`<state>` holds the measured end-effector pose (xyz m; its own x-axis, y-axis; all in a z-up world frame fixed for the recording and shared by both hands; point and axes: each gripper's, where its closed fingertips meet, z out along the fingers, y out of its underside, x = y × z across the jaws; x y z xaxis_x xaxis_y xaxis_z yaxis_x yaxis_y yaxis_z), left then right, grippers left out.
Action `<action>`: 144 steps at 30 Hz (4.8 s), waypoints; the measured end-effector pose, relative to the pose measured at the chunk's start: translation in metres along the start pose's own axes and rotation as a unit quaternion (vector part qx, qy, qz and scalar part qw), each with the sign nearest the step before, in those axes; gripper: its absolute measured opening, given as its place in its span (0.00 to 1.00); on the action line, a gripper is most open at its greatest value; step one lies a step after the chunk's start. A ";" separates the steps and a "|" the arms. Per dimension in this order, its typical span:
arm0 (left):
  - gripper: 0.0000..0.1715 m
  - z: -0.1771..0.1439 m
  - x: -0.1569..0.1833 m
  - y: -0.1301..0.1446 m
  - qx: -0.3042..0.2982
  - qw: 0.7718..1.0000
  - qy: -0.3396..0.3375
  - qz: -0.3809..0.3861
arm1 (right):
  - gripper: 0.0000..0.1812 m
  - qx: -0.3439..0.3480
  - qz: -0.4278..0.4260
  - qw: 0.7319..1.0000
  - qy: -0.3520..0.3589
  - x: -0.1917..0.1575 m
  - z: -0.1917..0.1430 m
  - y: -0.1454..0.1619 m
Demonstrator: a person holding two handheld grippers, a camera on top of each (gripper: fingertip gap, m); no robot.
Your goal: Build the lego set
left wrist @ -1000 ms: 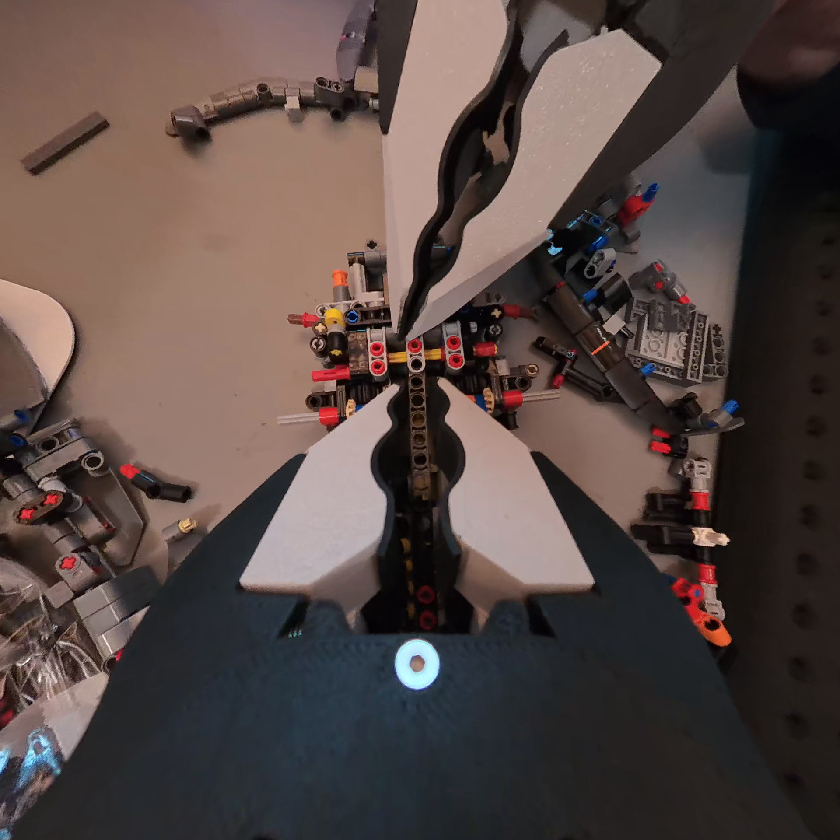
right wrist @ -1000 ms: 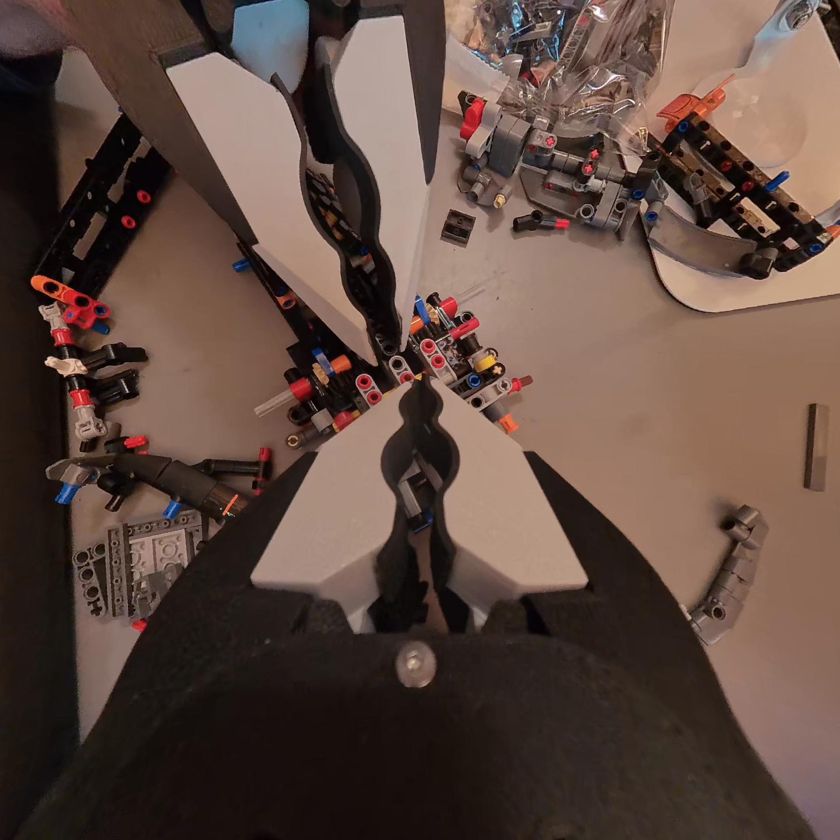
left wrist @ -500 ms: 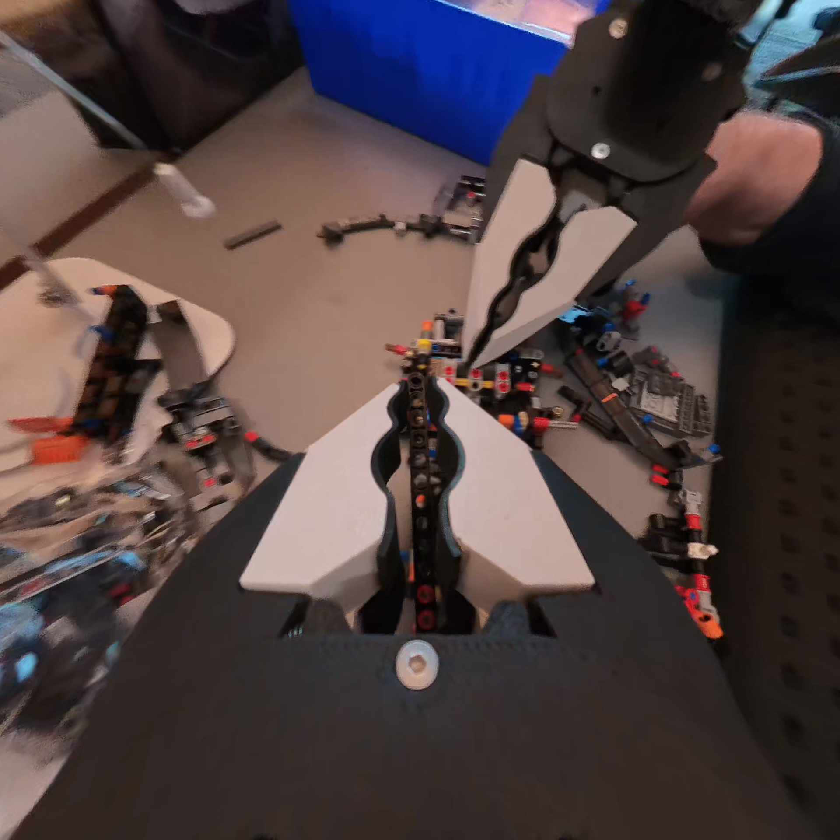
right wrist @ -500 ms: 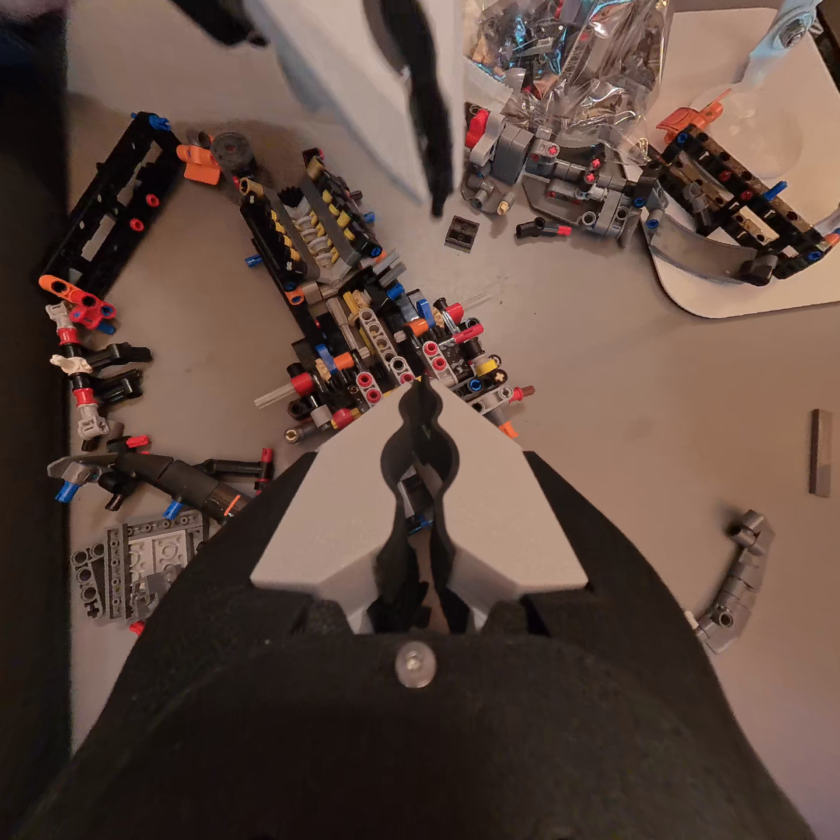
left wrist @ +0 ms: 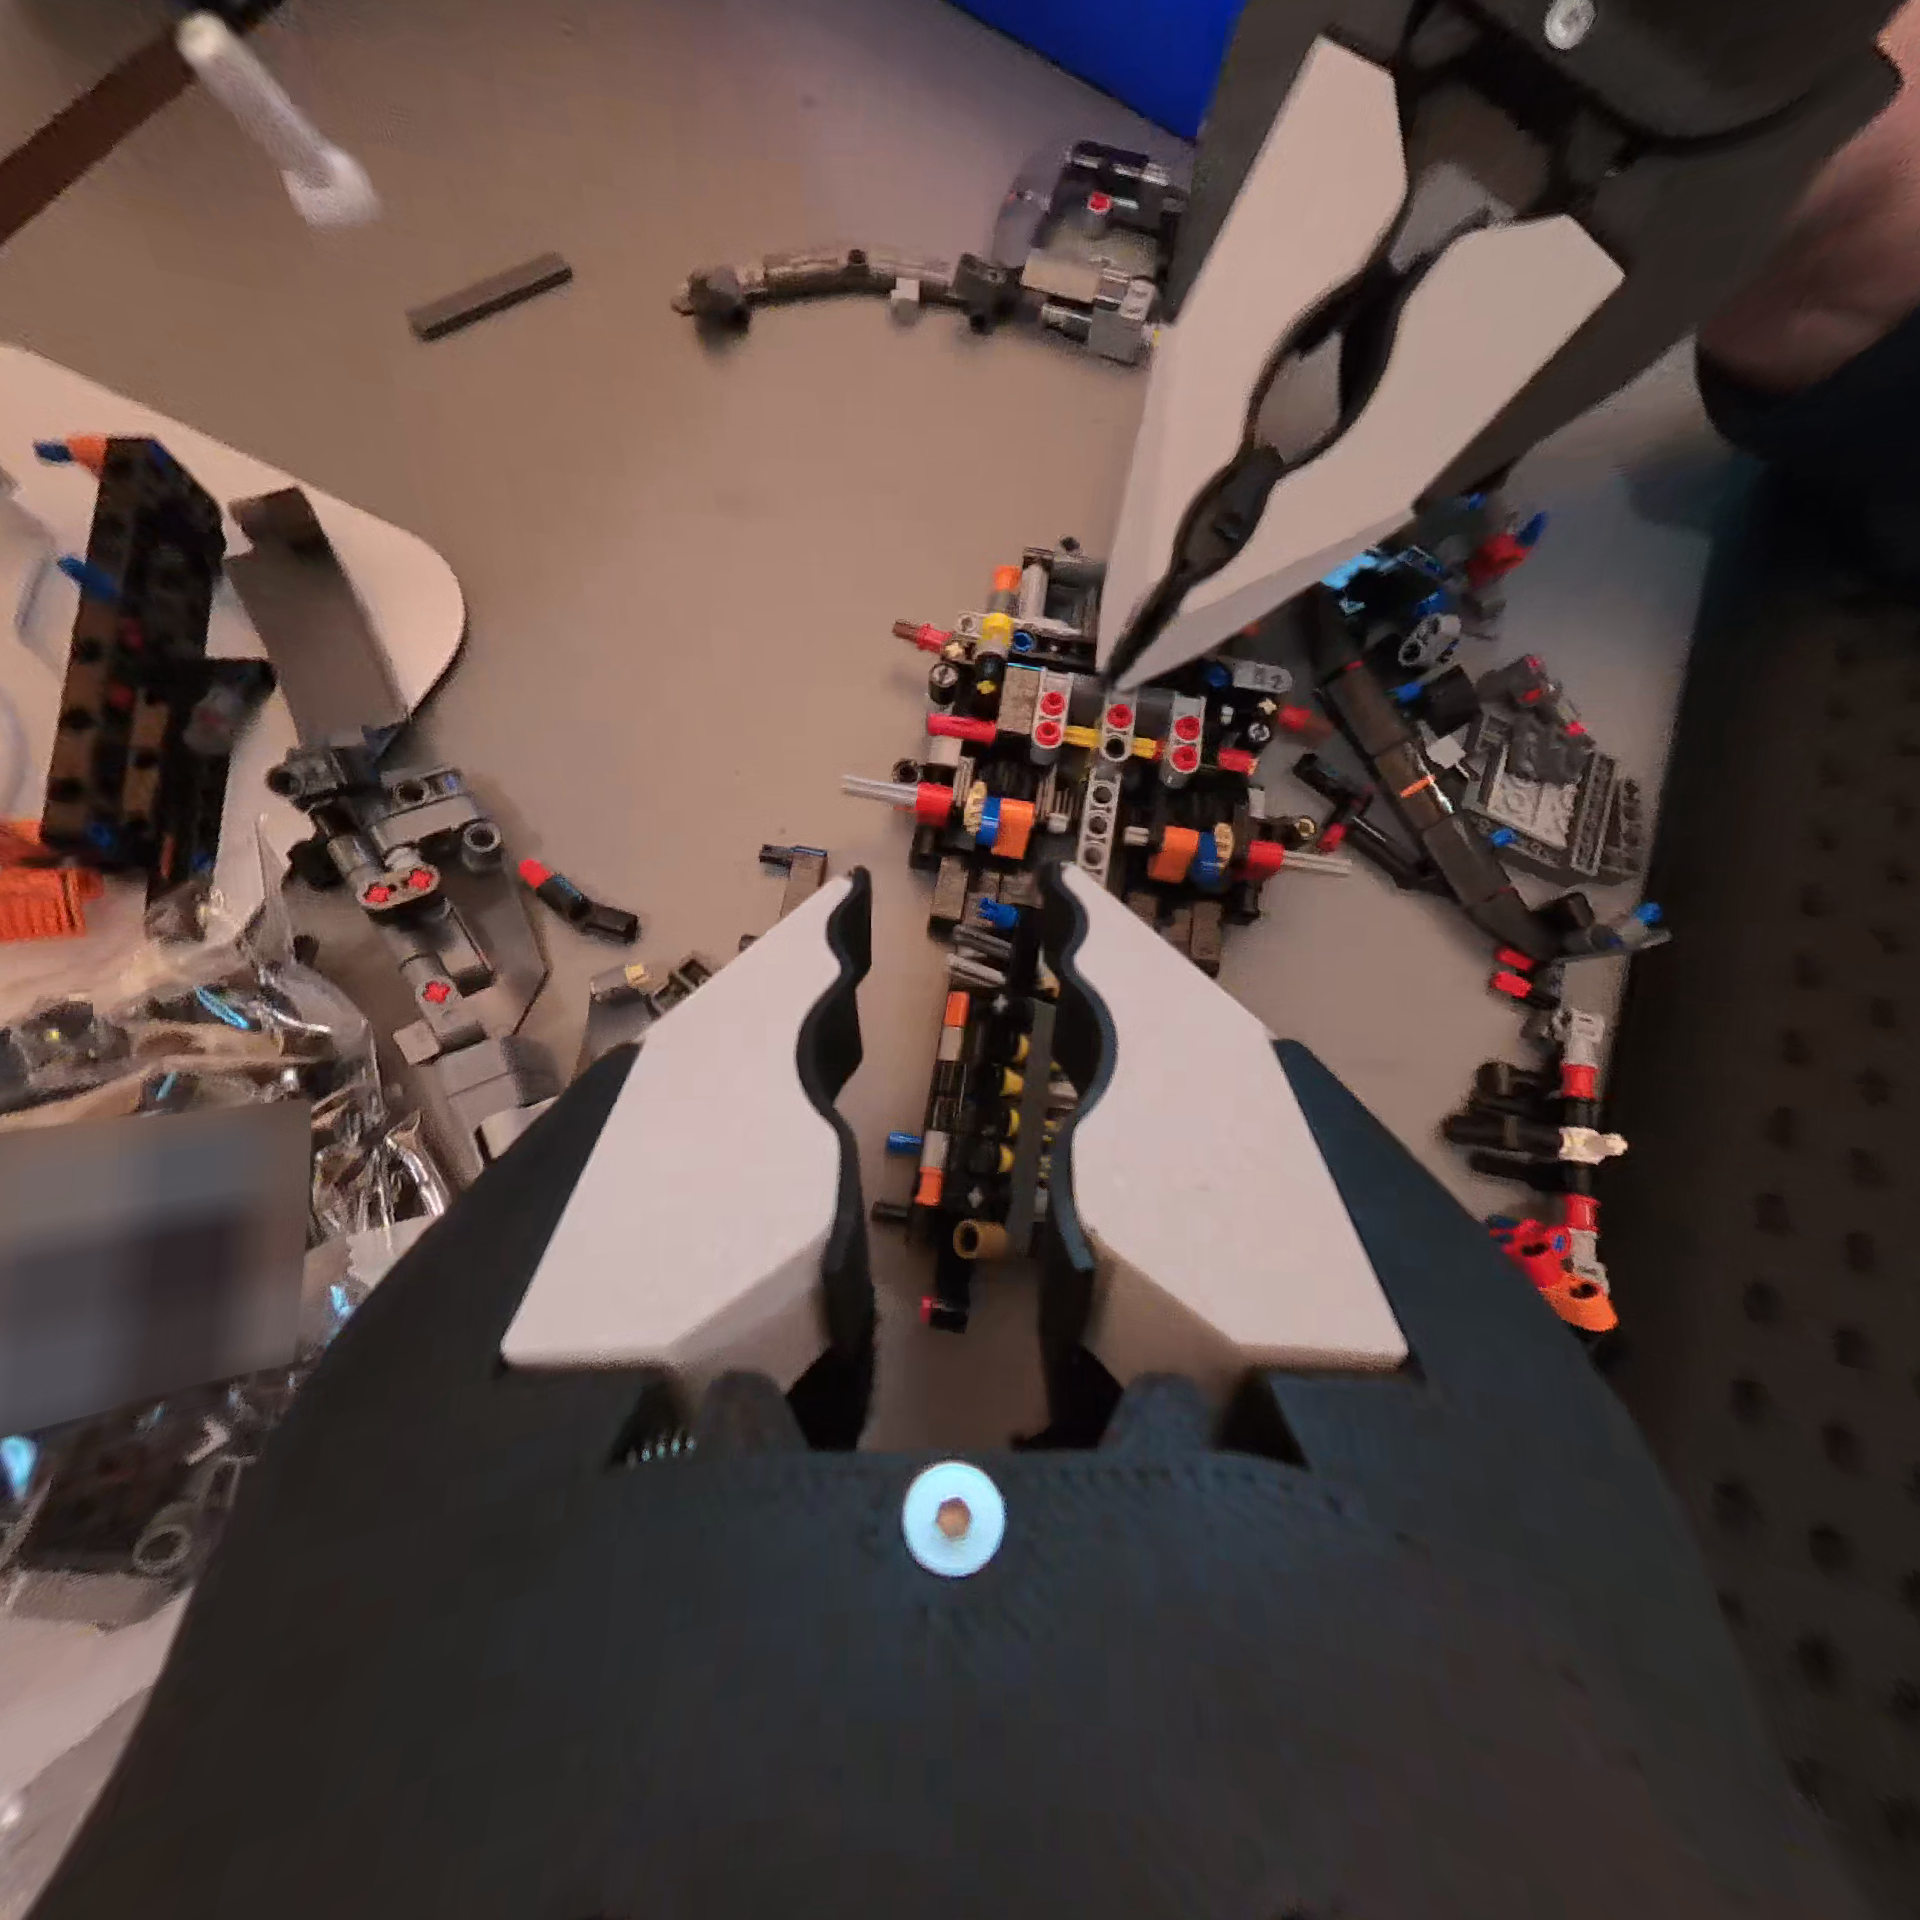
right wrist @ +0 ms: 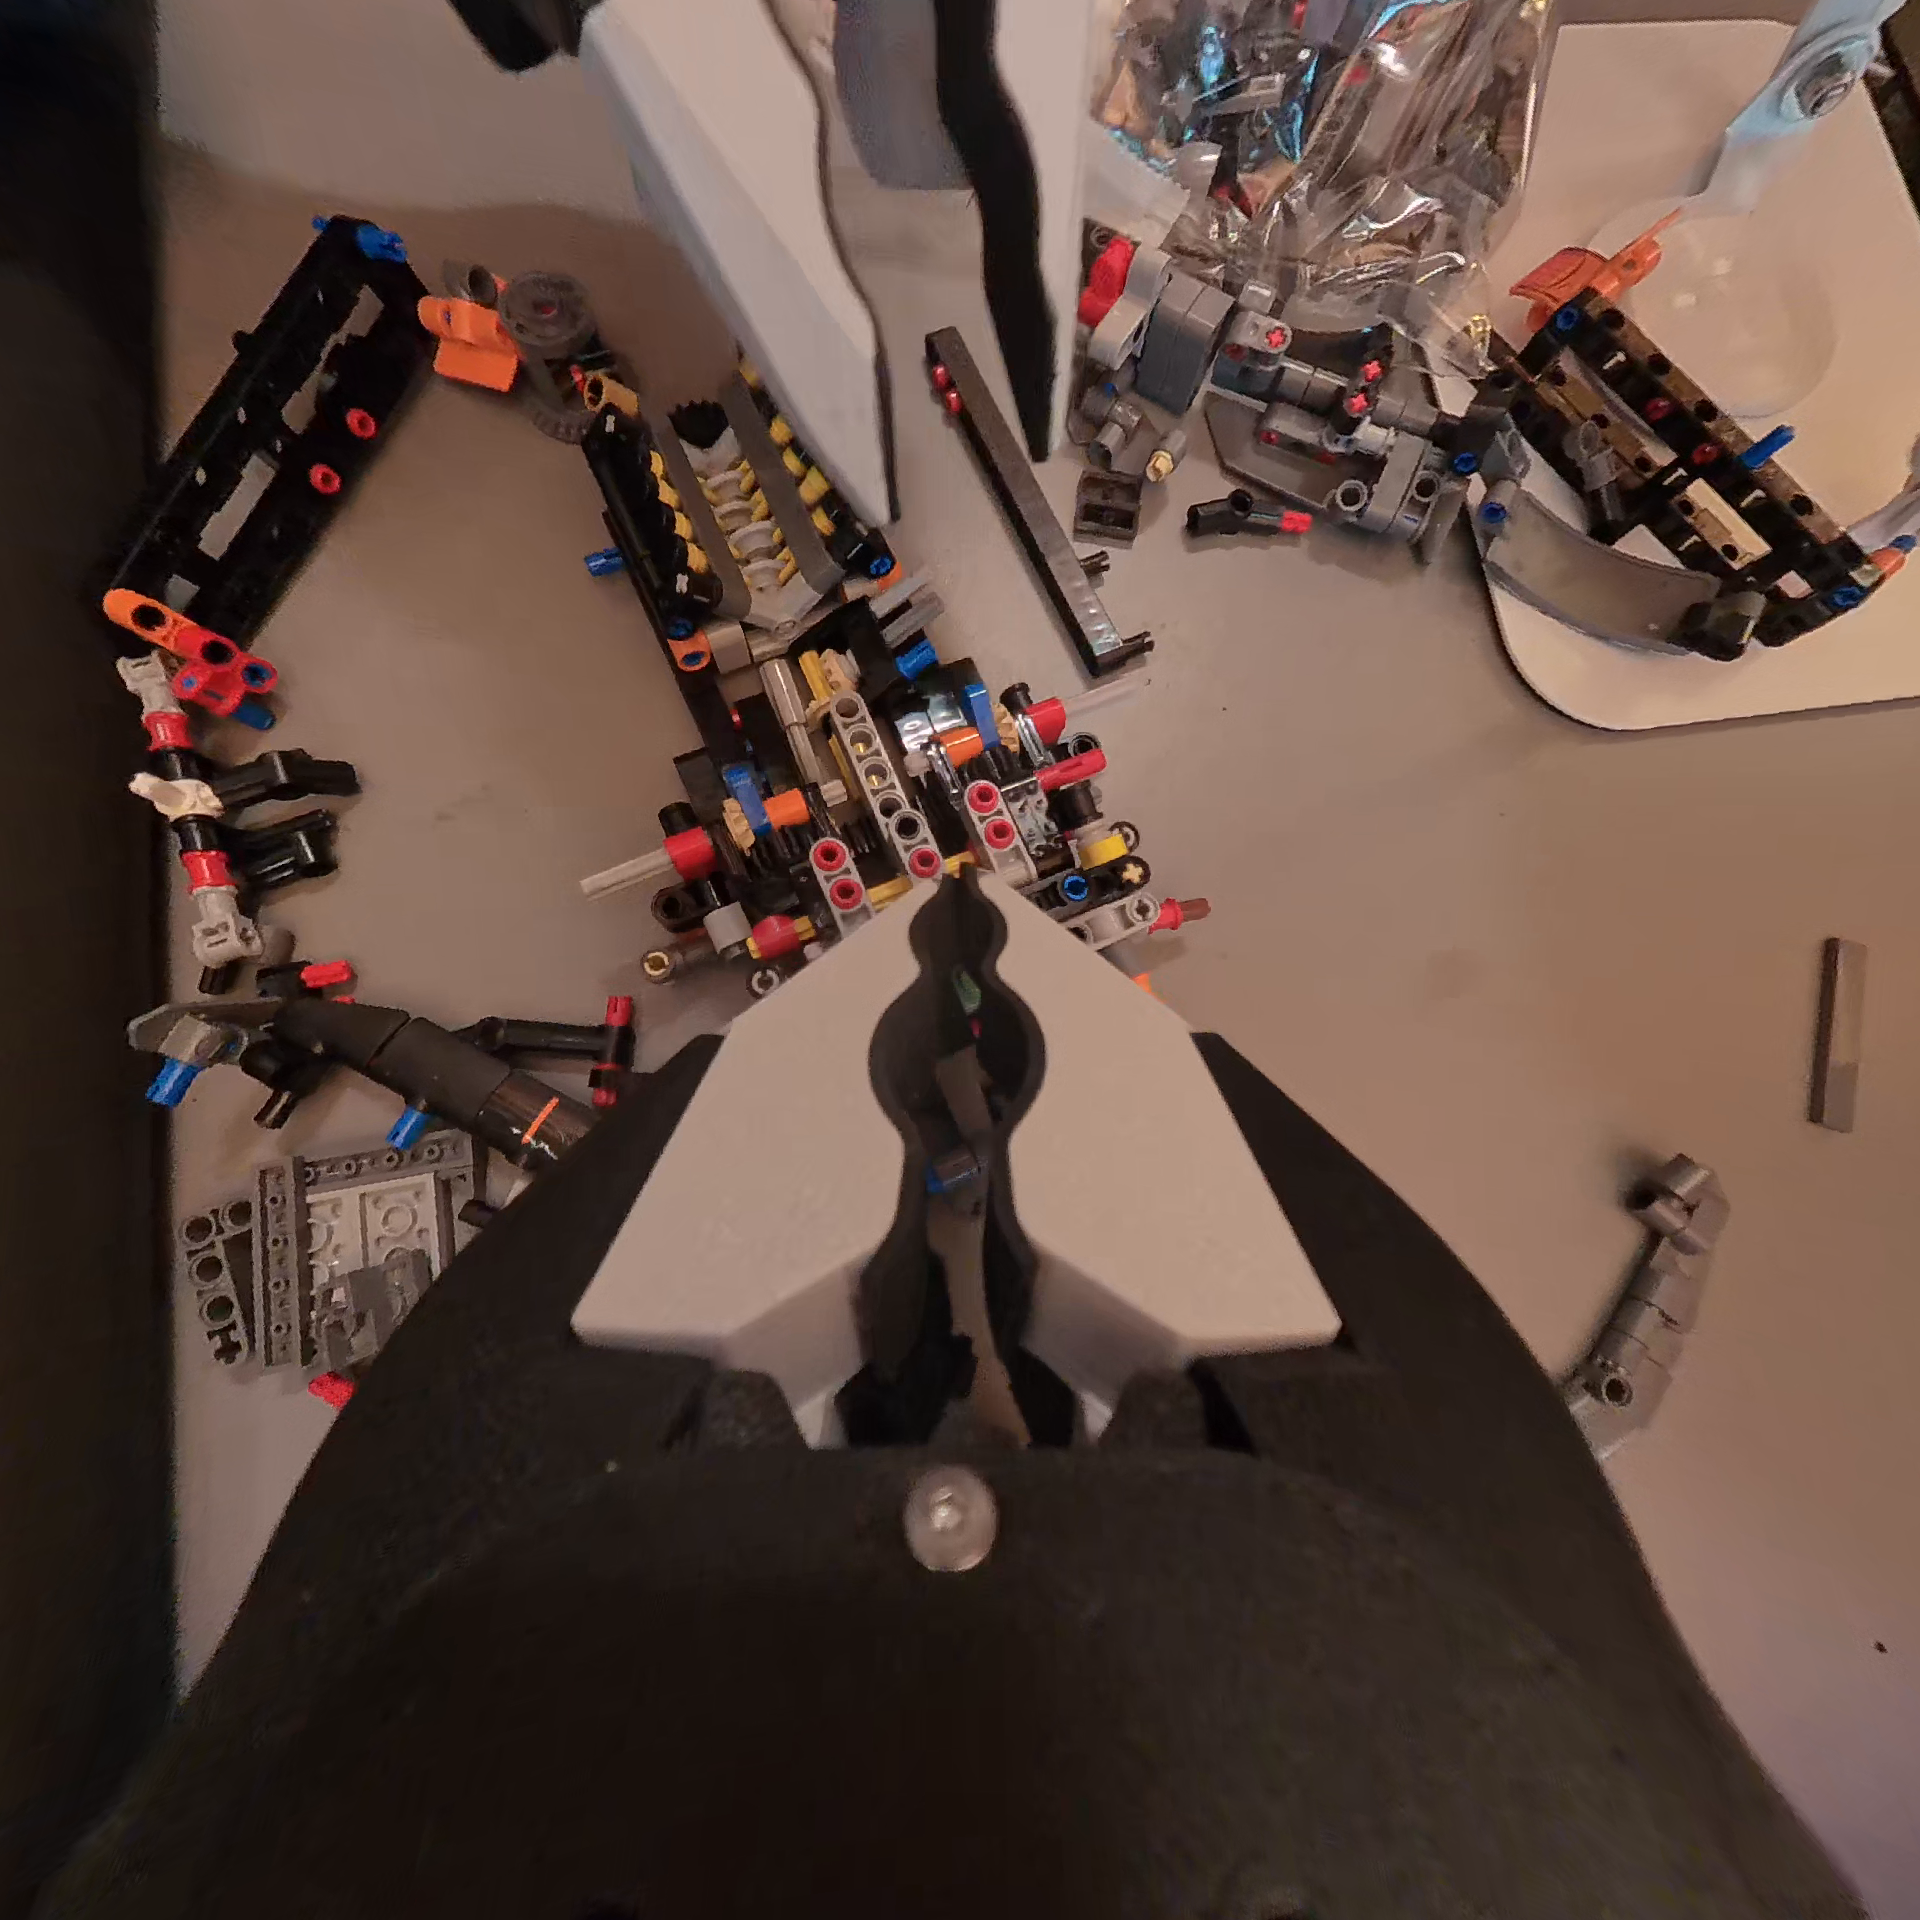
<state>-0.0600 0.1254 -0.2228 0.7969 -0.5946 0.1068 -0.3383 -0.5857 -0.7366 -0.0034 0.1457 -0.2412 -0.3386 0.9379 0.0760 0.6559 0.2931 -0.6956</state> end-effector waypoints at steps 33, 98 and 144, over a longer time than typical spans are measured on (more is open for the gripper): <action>0.09 0.013 0.042 0.036 -0.110 0.991 0.074 -0.020 | 0.00 -0.039 -0.028 0.998 -0.040 -0.021 0.020 0.013; 0.09 0.064 0.016 -0.001 -0.075 0.981 -0.010 0.181 | 0.03 -0.056 0.027 0.998 -0.004 0.022 -0.026 0.055; 0.15 -0.042 0.019 0.116 -0.212 0.975 -0.068 0.015 | 0.06 -0.015 -0.060 0.997 0.036 0.010 -0.027 0.019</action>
<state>-0.1049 0.0230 -0.2780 0.8329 -0.5531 -0.0209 -0.5156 -0.7615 -0.3928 0.0238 0.1660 -0.2348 -0.3673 0.9063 0.2093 0.6342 0.4086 -0.6564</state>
